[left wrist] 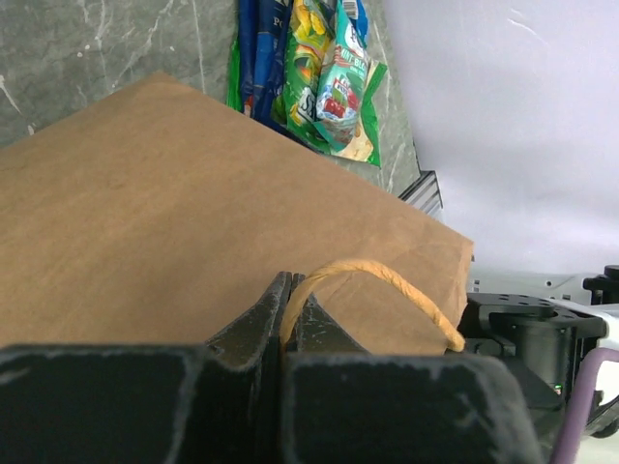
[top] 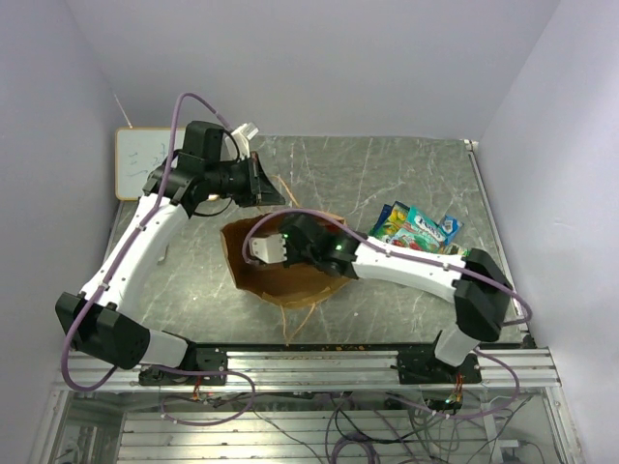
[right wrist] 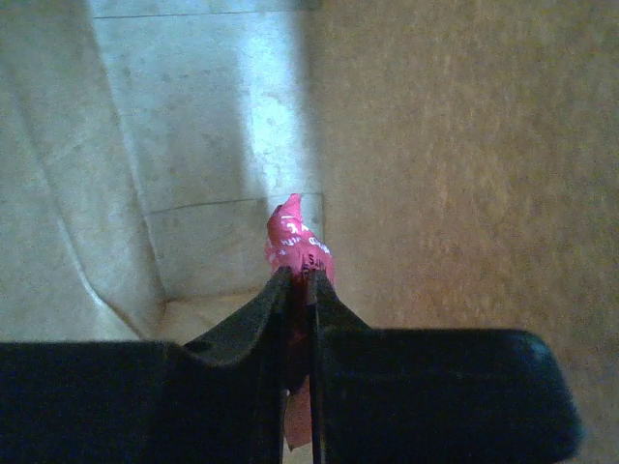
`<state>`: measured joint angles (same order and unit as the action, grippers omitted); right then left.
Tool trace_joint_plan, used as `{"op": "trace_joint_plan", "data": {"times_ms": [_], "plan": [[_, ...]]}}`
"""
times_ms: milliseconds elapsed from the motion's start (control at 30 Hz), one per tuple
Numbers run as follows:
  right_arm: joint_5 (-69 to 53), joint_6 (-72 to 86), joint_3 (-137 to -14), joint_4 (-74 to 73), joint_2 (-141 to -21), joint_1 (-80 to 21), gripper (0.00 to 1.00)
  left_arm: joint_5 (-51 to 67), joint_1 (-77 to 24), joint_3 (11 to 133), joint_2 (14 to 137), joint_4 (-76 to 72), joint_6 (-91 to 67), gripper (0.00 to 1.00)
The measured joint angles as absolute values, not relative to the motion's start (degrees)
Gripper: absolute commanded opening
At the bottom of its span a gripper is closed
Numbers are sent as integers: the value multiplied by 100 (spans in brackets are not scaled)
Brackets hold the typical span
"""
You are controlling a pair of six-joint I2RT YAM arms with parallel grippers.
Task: Take the snacks out of the paper bag
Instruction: Take out the snack from the paper bag, then adjust the paper bag at the center of the board.
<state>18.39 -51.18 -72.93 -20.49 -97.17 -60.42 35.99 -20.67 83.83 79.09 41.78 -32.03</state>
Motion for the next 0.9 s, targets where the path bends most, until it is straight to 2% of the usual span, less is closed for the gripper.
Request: {"op": "trace_joint_plan", "data": {"times_ms": [500,733,900], "plan": [[-325,-4150,-6654,-1776,-7710,-6045,0,3647,-2034,8383,7909,4007,-3802,7],[-652,-3487,-7367,-1822,-7275,-6049,0,3461,-1984,8702,8123,4084,-3979,7],[-440,-2985,-7881,-1682,-6923,-6049,0,3249,-1584,8969,8331,4211,-3992,7]]}}
